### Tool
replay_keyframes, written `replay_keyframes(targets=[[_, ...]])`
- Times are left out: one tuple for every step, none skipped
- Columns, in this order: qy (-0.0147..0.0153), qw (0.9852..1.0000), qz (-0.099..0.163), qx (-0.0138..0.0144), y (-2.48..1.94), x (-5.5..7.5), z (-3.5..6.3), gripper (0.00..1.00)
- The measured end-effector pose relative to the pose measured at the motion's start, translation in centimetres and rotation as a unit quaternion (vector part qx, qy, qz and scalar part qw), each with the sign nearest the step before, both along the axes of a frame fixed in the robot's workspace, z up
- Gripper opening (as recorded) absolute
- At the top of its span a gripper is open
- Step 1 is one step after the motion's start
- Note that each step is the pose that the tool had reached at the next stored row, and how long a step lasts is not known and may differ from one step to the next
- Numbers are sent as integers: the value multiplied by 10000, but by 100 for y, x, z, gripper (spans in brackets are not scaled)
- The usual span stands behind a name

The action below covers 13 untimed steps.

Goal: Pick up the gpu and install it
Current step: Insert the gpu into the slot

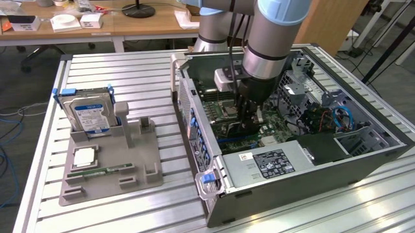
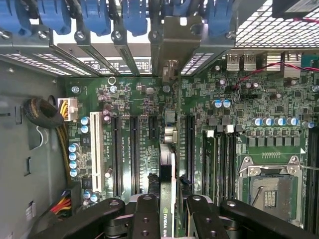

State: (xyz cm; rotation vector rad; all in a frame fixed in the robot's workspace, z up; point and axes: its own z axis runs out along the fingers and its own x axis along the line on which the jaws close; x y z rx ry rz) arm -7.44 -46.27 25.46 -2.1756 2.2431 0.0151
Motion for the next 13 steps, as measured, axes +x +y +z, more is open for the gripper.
replay_keyframes(targets=[[1, 10000, 1, -1, 0, -3, -4, 26], [2, 10000, 1, -1, -1, -3, -9, 26], [2, 10000, 2, -1, -1, -4, -13, 26], [2, 10000, 1, -1, -1, -4, -17, 26], [2, 10000, 0, 0, 0, -5, -19, 26], [1, 10000, 1, 0, 0, -5, -20, 26], [0, 10000, 0, 1, 0, -5, -21, 26], [0, 10000, 0, 2, 0, -5, -21, 26], [0, 10000, 0, 2, 0, -5, -21, 26], [0, 10000, 0, 2, 1, -5, -20, 26], [-1, 10000, 0, 4, 1, -5, -16, 26], [-2, 10000, 0, 7, 1, -4, -13, 26], [-2, 10000, 1, 6, 2, -5, -12, 26]])
